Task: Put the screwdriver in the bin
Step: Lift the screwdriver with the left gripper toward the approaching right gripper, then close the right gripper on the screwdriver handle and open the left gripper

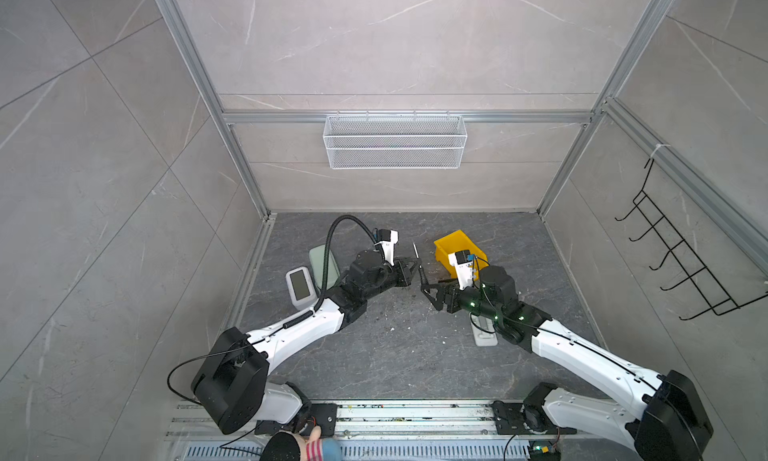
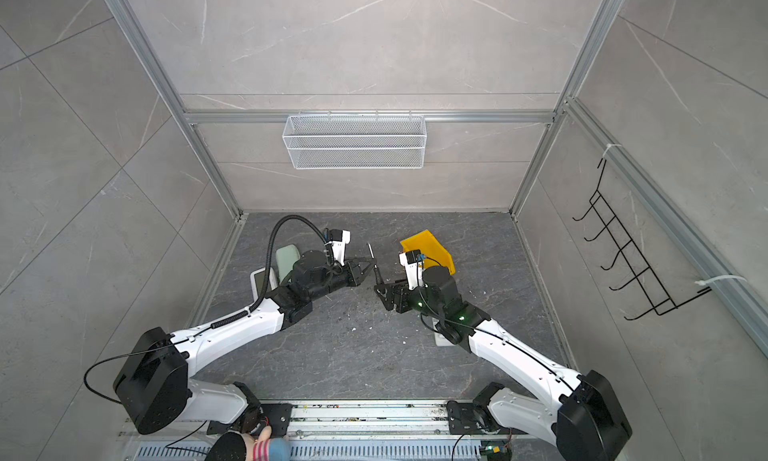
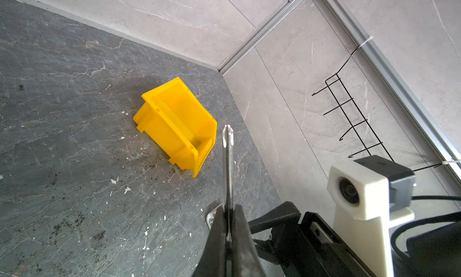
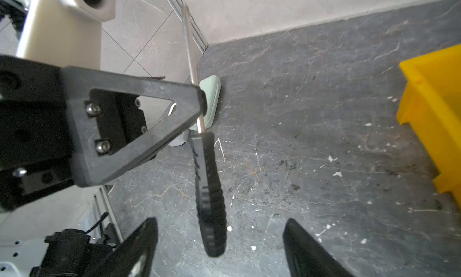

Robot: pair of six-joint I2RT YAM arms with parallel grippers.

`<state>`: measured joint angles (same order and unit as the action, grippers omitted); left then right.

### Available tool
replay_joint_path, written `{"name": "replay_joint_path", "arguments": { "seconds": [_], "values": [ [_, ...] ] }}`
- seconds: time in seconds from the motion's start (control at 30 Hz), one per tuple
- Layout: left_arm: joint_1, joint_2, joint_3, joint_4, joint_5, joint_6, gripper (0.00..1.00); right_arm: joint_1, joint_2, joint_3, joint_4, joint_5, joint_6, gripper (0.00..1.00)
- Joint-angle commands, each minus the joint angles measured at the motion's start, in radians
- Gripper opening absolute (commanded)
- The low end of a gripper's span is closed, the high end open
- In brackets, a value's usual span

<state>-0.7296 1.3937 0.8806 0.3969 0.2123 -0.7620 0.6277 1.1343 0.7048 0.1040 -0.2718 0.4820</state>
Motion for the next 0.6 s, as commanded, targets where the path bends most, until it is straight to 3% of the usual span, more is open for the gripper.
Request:
{"name": "replay_joint_path", "arguments": {
  "seconds": [0.0,0.3,0.57],
  "values": [
    [-0.004,-0.036,-0.010,0.085,0.034,-0.020,0.00,-0.004,0.028,0.036,0.062,-0.049,0.030,0.72],
    [-0.003,-0.065,-0.032,0.090,0.066,-0.014,0.00,-0.005,0.086,0.045,0.121,-0.067,0.030,0.54],
    [-0.002,-0.082,-0.043,0.075,0.071,-0.001,0.00,-0.005,0.075,0.035,0.140,-0.078,0.023,0.14]
  ]
}}
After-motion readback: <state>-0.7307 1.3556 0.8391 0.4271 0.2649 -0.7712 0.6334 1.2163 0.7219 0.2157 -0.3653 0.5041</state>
